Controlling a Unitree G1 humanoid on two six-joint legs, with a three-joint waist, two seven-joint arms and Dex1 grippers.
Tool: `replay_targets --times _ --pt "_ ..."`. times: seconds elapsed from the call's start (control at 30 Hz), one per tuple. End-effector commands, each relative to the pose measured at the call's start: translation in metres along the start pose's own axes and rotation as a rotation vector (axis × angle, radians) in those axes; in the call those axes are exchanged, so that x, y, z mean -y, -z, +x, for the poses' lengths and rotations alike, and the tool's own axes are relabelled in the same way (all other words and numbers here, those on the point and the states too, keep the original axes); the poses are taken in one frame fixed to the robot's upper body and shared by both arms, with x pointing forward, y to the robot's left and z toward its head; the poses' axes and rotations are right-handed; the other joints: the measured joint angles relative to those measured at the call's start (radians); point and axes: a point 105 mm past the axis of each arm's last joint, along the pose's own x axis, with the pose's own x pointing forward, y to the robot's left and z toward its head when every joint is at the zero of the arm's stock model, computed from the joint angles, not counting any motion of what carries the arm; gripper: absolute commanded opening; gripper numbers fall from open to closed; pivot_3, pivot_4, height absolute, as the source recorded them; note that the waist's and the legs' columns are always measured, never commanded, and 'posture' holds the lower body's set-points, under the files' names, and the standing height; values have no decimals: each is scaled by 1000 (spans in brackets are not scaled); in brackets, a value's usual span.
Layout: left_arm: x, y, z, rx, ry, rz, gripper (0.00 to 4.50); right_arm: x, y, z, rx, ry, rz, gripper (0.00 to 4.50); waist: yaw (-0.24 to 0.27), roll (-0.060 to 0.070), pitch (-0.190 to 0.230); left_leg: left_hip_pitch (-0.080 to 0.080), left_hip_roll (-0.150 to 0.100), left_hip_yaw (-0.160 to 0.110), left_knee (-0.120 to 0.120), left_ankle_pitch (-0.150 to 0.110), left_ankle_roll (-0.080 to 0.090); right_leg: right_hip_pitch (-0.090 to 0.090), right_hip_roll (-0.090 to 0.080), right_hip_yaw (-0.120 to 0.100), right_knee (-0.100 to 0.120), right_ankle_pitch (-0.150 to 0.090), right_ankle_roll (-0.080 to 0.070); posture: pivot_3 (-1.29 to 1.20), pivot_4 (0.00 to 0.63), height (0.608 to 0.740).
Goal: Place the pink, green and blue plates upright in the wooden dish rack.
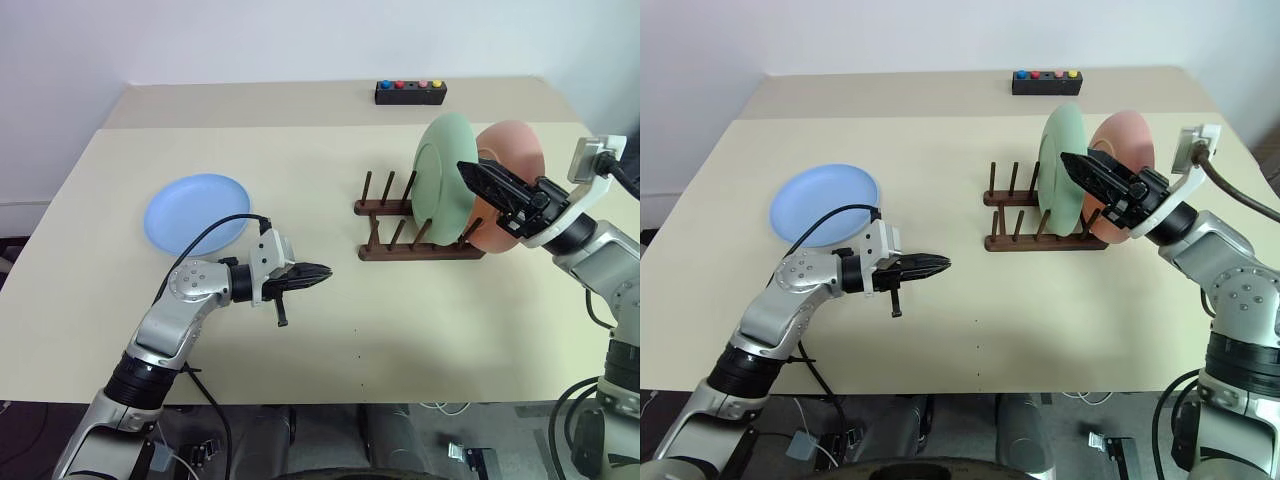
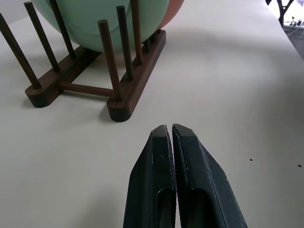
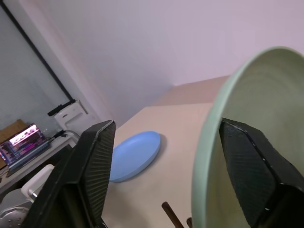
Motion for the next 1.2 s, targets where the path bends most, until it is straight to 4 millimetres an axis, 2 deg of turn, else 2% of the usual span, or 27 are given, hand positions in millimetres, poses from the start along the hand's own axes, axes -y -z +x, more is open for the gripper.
replay_targets --times 0.03,0.43,0.53,0.73,0.93,1.03,1.13,1.2 --pt "0 -9 0 21 3 36 79 -7 -15 -4 26 7 -85 3447 0 0 0 0 0 0 0 0 0 0 0 0 0 0 0 0 150 740" --pt "1 -9 0 22 3 33 79 -14 -19 -15 -83 76 -347 3447 0 0 0 0 0 0 0 0 0 0 0 0 0 0 0 0 150 740" --pt "0 -9 -1 22 1 33 79 -25 -30 -16 -76 54 -399 3447 0 0 0 0 0 0 0 0 0 0 0 0 0 0 0 0 150 740" --pt "-2 -10 0 24 0 37 79 -48 -32 -12 -98 -40 -457 3447 1 0 0 0 0 0 0 0 0 0 0 0 0 0 0 0 150 740" --pt "-24 -18 -16 52 -107 27 79 -71 -35 -7 -115 -131 -537 3447 1 0 0 0 0 0 0 0 0 0 0 0 0 0 0 0 150 740" --pt "-38 -23 -27 69 -190 7 988 -75 -28 -5 -168 -159 -575 4383 2 0 0 0 0 0 0 0 0 0 0 0 0 0 0 0 150 740" --pt "-60 -26 -45 66 -326 6 2422 -74 -17 0 -244 -164 -672 4500 1 0 0 0 0 0 0 0 0 0 0 -1 0 0 0 0 150 740" --pt "-85 -26 -65 32 -489 23 3450 -74 -8 3 -289 -173 -731 4500 0 0 0 0 0 -1 0 0 0 0 0 -1 0 0 0 0 150 740"
